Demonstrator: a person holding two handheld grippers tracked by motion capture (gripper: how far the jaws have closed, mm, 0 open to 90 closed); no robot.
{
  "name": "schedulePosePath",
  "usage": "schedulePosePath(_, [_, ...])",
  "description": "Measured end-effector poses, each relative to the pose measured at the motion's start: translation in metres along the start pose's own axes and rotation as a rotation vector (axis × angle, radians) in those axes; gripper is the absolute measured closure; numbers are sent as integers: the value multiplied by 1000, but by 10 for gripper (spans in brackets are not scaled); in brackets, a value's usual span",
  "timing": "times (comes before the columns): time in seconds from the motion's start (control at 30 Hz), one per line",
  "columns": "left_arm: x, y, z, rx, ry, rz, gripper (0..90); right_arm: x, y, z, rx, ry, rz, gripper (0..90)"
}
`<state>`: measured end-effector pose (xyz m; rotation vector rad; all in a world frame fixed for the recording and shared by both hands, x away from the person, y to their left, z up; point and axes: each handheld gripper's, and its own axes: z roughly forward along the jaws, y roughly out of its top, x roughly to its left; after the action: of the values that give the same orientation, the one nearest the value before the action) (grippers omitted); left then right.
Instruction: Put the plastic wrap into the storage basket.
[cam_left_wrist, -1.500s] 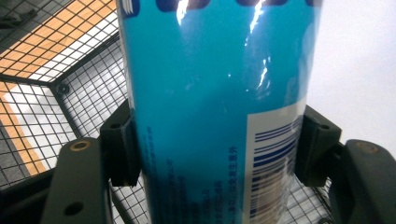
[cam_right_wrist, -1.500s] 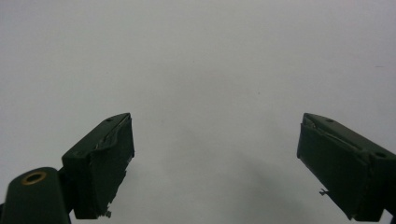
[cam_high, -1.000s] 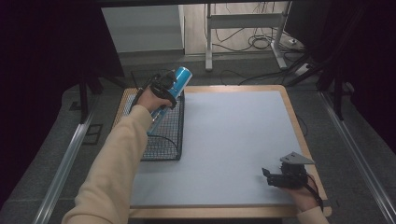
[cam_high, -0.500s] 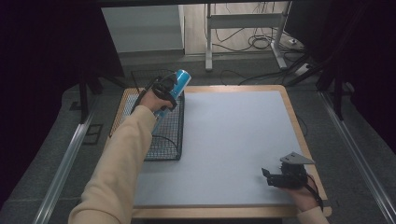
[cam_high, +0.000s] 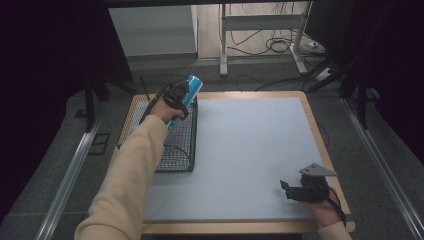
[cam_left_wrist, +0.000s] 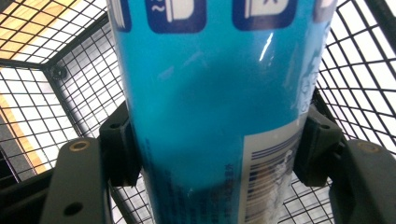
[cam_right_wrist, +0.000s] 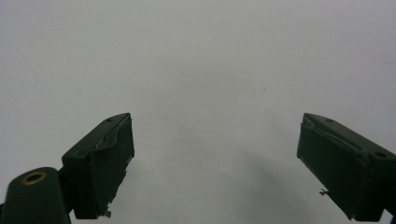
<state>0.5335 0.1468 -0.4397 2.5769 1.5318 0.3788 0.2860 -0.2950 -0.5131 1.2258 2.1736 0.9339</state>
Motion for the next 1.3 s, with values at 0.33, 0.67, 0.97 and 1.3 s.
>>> schedulePosePath(0.33, [-4,-10,-33,-111,5,-29,154,1,0,-1,-3,-1,-2,114])
schedulePosePath(0.67, [-26,-37,-58,-247,-112,6,125,2,2,-2,-6,-6,-1,114])
schedulePosePath(0.97, [-51,-60,-83,-331,-169,61,132,4,3,-2,-9,-1,-7,114])
schedulePosePath(1.3, [-95,-79,-103,-393,-198,137,148,6,5,-5,-19,-4,-11,114])
